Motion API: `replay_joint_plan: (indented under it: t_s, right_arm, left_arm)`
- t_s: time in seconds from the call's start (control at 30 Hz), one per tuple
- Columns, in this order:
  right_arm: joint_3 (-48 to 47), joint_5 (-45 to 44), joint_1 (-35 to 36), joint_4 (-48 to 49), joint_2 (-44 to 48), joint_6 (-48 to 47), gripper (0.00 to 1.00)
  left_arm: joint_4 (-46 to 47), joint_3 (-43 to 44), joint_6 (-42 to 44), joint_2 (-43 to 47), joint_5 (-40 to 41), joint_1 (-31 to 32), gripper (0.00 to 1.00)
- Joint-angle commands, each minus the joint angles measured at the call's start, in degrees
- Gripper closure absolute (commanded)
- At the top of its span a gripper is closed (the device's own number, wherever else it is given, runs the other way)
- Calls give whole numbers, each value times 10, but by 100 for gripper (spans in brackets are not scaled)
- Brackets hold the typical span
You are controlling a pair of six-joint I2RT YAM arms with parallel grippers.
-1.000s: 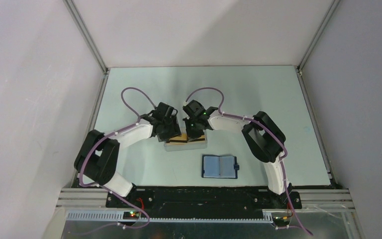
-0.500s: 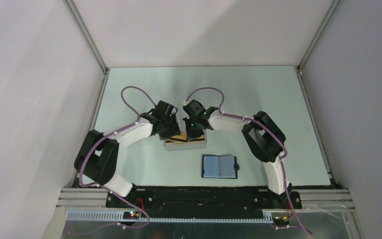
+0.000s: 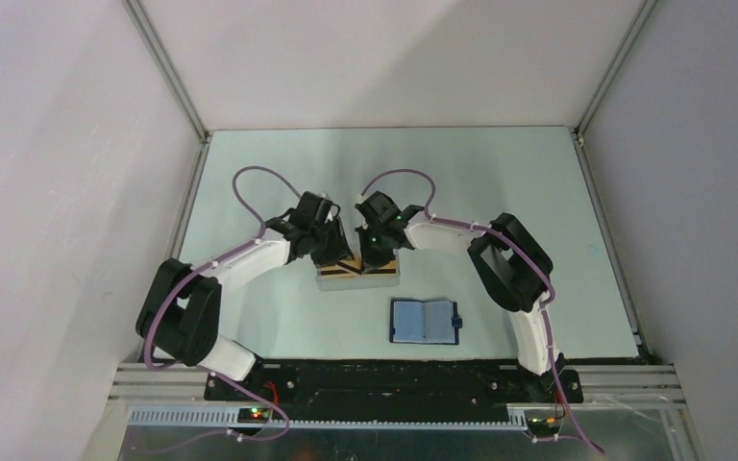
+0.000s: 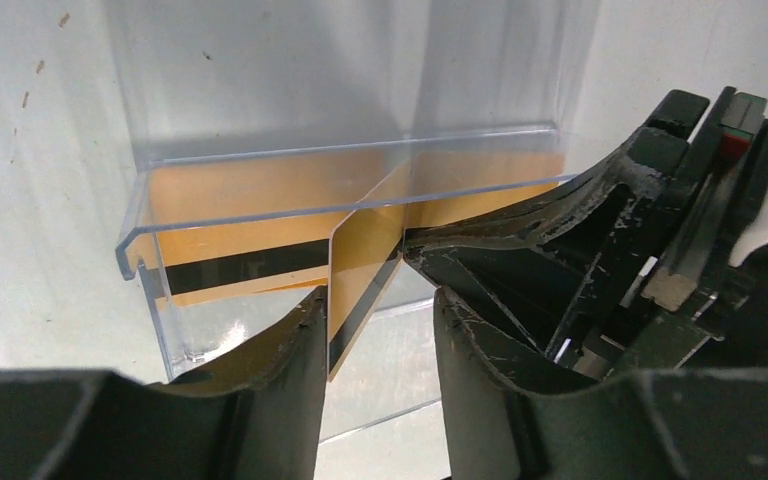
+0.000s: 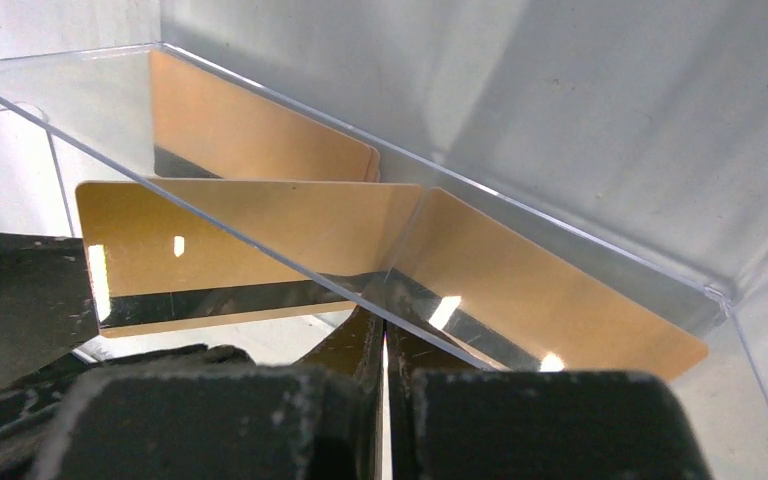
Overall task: Put the credit cards into the card holder
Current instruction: Pick up the credit card from the storage box.
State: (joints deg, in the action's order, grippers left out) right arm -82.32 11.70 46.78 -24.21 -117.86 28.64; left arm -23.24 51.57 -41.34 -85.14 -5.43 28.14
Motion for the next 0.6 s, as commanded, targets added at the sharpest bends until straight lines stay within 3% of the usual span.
replay_joint_plan:
  t_s: [0.0,0.33,0.47,0.57]
  right_arm:
    - [11,10,-2,2,-4,4,100]
    - [13,34,-5,10,3,4,100]
    - [15,40,-6,10,24,3,99]
    - [16,43,-9,5,60,-1,77]
  left_arm:
    - [9,20,14,-5,-11,0,57]
    - [8,24,22,13,-24,5,96]
    - [7,18,21,29,-18,5,100]
    - [2,16,25,57,-6,5,100]
